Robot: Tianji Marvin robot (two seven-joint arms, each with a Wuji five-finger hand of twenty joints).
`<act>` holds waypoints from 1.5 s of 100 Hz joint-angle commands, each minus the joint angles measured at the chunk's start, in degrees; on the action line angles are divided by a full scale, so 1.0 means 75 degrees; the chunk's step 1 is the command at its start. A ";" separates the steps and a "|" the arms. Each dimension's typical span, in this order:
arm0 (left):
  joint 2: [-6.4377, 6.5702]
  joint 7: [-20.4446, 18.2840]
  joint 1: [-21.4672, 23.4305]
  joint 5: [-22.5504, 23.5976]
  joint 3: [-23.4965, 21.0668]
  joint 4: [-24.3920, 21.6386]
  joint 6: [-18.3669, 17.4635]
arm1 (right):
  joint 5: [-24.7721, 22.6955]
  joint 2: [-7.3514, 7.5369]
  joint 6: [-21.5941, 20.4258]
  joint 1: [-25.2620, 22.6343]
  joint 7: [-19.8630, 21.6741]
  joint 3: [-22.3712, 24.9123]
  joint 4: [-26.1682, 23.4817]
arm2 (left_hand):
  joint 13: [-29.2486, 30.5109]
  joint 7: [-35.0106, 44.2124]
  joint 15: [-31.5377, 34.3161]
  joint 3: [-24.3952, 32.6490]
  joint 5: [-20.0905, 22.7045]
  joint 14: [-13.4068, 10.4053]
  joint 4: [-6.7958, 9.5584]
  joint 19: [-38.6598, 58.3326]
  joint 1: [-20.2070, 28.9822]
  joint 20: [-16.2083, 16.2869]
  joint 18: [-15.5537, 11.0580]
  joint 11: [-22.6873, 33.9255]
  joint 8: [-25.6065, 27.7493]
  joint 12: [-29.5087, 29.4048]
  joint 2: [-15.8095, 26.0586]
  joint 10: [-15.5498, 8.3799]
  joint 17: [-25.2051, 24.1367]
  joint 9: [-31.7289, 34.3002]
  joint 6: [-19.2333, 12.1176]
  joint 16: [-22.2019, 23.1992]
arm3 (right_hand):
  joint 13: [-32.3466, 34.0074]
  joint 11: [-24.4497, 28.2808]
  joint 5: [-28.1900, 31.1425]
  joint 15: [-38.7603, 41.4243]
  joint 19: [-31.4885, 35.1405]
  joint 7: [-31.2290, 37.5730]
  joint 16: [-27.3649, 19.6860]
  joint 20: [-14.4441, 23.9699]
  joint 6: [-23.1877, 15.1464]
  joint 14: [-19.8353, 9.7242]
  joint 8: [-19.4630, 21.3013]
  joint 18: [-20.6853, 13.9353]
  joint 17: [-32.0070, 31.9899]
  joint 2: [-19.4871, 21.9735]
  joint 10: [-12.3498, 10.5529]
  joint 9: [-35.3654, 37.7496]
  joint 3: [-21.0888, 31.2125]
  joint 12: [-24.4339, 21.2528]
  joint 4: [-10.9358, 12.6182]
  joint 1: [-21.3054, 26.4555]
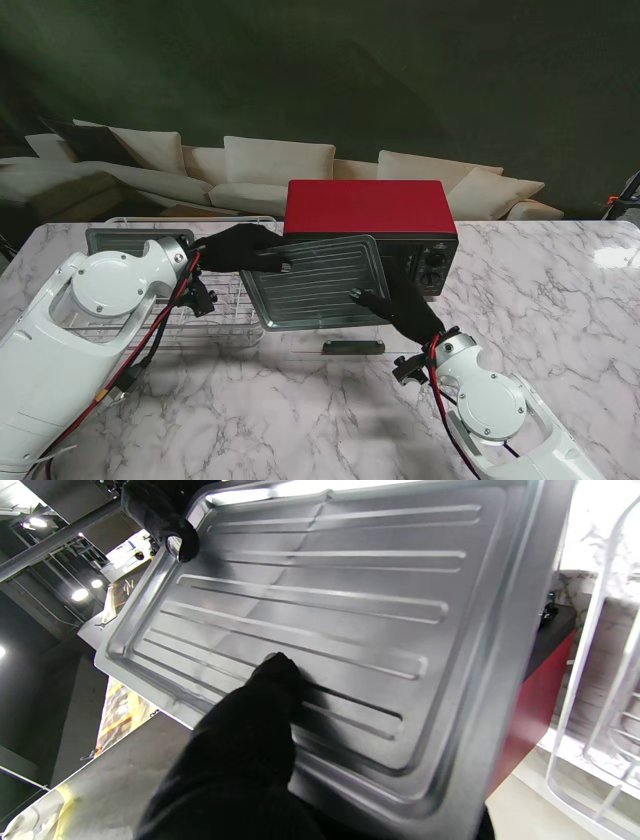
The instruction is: Slide the trays into the oven
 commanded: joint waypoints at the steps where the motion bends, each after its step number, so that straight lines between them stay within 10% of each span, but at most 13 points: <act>1: -0.0047 -0.0080 -0.0079 -0.0052 0.0043 0.0059 0.0095 | 0.0085 -0.0023 0.0104 -0.0001 0.0023 -0.0040 0.0051 | 0.0007 0.0647 0.0217 0.0667 0.0568 0.0334 0.0176 0.0148 0.0563 -0.0014 -0.0260 0.0004 0.0380 0.0029 0.0405 0.0001 0.0006 0.0074 -0.0470 0.0043 | 0.0294 0.0391 0.0098 0.0350 0.0304 0.0224 0.0208 0.0170 0.0073 0.0003 0.0176 -0.0279 0.0407 0.0000 0.0010 0.0171 0.0196 0.0191 -0.0201 0.0110; 28: -0.0070 -0.0055 -0.0236 -0.0088 0.0181 0.0135 0.0197 | 0.0407 -0.0047 0.0362 0.0018 0.0097 -0.0127 0.0036 | 0.0018 0.0652 0.0222 0.0644 0.0561 0.0327 0.0183 0.0160 0.0571 0.0001 -0.0253 0.0004 0.0379 0.0027 0.0412 0.0017 0.0016 0.0072 -0.0480 0.0046 | 0.1813 0.1036 0.1267 0.1471 0.1249 0.0911 0.0691 0.0563 -0.0062 0.0172 0.0394 -0.0059 0.1977 0.0602 0.0037 0.1702 -0.0156 0.0740 -0.0014 0.1787; 50: -0.0074 -0.0091 -0.0352 -0.0122 0.0337 0.0207 0.0231 | 0.0854 -0.0133 0.0483 -0.0007 -0.0060 -0.0206 0.0018 | 0.0016 0.0639 0.0219 0.0631 0.0534 0.0317 0.0191 0.0159 0.0566 0.0004 -0.0251 -0.0002 0.0368 0.0018 0.0417 0.0019 0.0014 0.0062 -0.0477 0.0045 | 0.3248 0.1041 0.2133 0.2022 0.1869 0.2933 0.0829 0.0944 -0.0562 0.0293 -0.0870 0.0359 0.3148 0.0185 0.0026 0.3467 0.0273 0.0986 -0.0746 0.2940; 81: -0.0064 -0.0173 -0.0468 -0.0116 0.0547 0.0291 0.0245 | 0.1439 -0.0292 0.0746 -0.0145 -0.0489 -0.0200 -0.0120 | -0.0158 0.0335 0.0131 0.0231 0.0206 0.0228 0.0201 0.0071 0.0662 -0.0001 -0.0303 -0.0058 0.0182 -0.0053 0.0588 0.0059 -0.0191 -0.0138 -0.0449 0.0023 | 0.4715 0.1398 0.3737 0.2904 0.2760 0.3270 0.1328 0.1367 -0.1317 0.0268 0.0054 0.0823 0.4439 -0.0462 0.0066 0.4959 0.1865 0.1704 -0.0985 0.3069; 94: -0.0112 -0.0004 -0.0435 -0.0197 0.0560 0.0287 0.0215 | 0.1704 -0.0341 0.1066 -0.0252 -0.0591 -0.0137 -0.0286 | -0.0452 -0.0211 -0.0073 -0.1325 -0.0265 0.0251 0.0549 -0.0050 0.0918 0.0060 -0.0231 -0.0198 -0.0224 -0.0137 0.0794 0.0096 -0.0507 -0.0431 -0.0474 -0.0064 | 0.4861 0.1620 0.3862 0.3262 0.2980 0.3416 0.1484 0.1452 -0.1622 0.0127 0.0699 0.0786 0.4664 -0.0460 -0.0012 0.5050 0.1988 0.2139 -0.0985 0.3070; 121: -0.0212 0.0345 -0.0310 -0.0507 0.0433 0.0127 0.0084 | 0.2598 -0.0445 0.1511 -0.0456 -0.0729 0.0025 -0.0589 | -0.2696 -0.2230 -0.1421 -0.2392 -0.1712 0.0442 0.0641 -0.2030 -0.0857 -0.0312 -0.0144 -0.1010 -0.0704 -0.1834 0.1182 0.0382 -0.2354 -0.3164 -0.0102 -0.0760 | 0.4890 0.1669 0.4065 0.3623 0.3072 0.3468 0.1585 0.1493 -0.1754 0.0113 0.1080 0.0910 0.4868 -0.0499 0.0071 0.5203 0.2163 0.2291 -0.0983 0.3065; 133: -0.0250 0.0480 -0.0233 -0.0640 0.0284 -0.0004 0.0161 | 0.2720 -0.0466 0.1602 -0.0519 -0.0789 0.0076 -0.0660 | -0.3516 -0.2789 -0.2176 -0.2523 -0.2492 0.0445 0.0550 -0.3630 -0.1555 -0.0633 0.1262 -0.1363 -0.1310 -0.2075 0.1047 0.0175 -0.3293 -0.3985 -0.0194 -0.1349 | 0.4892 0.1702 0.4071 0.3720 0.3136 0.3480 0.1600 0.1522 -0.1757 0.0089 0.1150 0.0897 0.4887 -0.0497 0.0072 0.5231 0.2171 0.2319 -0.0989 0.3062; 150: -0.0271 0.0724 -0.0113 -0.0487 -0.0027 -0.0142 -0.0072 | 0.2962 -0.0486 0.1677 -0.0698 -0.0851 0.0233 -0.0842 | -0.4167 -0.2851 -0.2560 -0.2590 -0.2644 0.0297 0.0413 -0.4706 -0.2245 -0.0723 0.1209 -0.1792 -0.1366 -0.2436 0.1070 0.0284 -0.3527 -0.5065 -0.0113 -0.1662 | 0.4895 0.1741 0.4077 0.3907 0.3280 0.3483 0.1631 0.1579 -0.1728 0.0057 0.1196 0.0858 0.4926 -0.0510 0.0090 0.5282 0.2167 0.2320 -0.0996 0.3056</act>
